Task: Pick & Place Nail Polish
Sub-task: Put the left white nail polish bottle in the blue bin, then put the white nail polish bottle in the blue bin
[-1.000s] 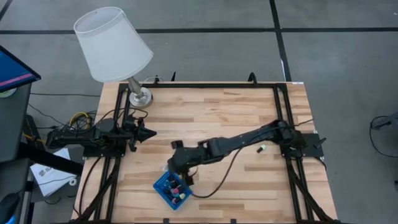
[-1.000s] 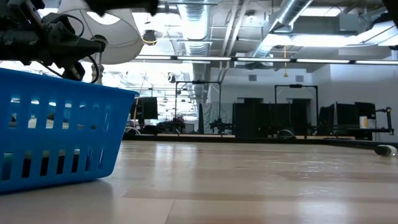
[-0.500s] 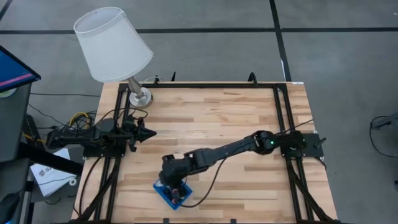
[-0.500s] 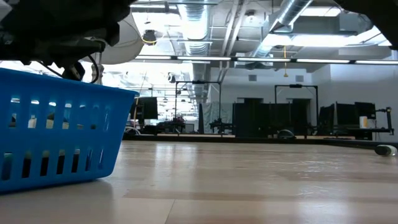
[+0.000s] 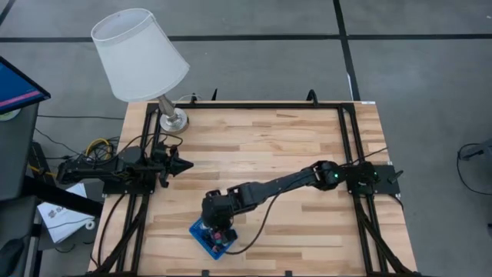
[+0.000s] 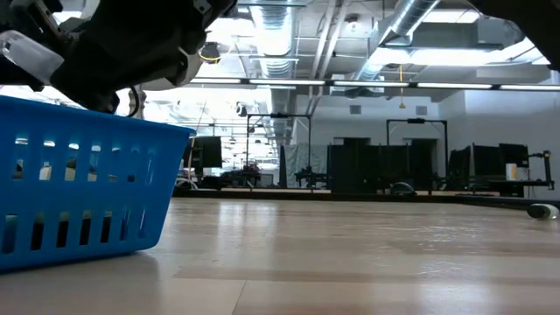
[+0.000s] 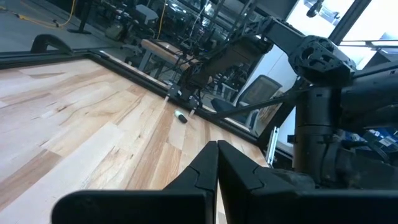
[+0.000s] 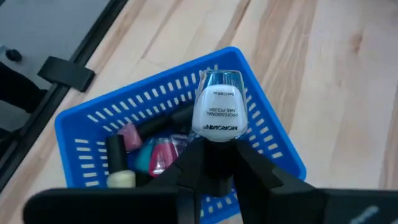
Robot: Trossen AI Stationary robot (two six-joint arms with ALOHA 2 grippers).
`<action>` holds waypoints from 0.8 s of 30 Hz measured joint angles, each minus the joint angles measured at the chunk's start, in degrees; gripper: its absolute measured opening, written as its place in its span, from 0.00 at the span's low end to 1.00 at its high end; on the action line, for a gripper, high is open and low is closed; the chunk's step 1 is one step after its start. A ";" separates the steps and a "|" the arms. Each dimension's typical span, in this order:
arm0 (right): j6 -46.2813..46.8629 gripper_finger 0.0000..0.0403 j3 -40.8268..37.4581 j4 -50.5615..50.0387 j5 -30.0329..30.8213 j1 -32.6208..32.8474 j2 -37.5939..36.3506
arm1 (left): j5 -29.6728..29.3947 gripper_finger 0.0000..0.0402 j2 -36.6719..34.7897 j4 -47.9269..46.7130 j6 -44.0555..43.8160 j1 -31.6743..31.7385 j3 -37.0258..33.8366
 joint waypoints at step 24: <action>7.42 0.60 0.05 -22.43 4.67 -4.17 -13.89 | 0.00 0.00 0.00 0.00 0.01 0.00 0.00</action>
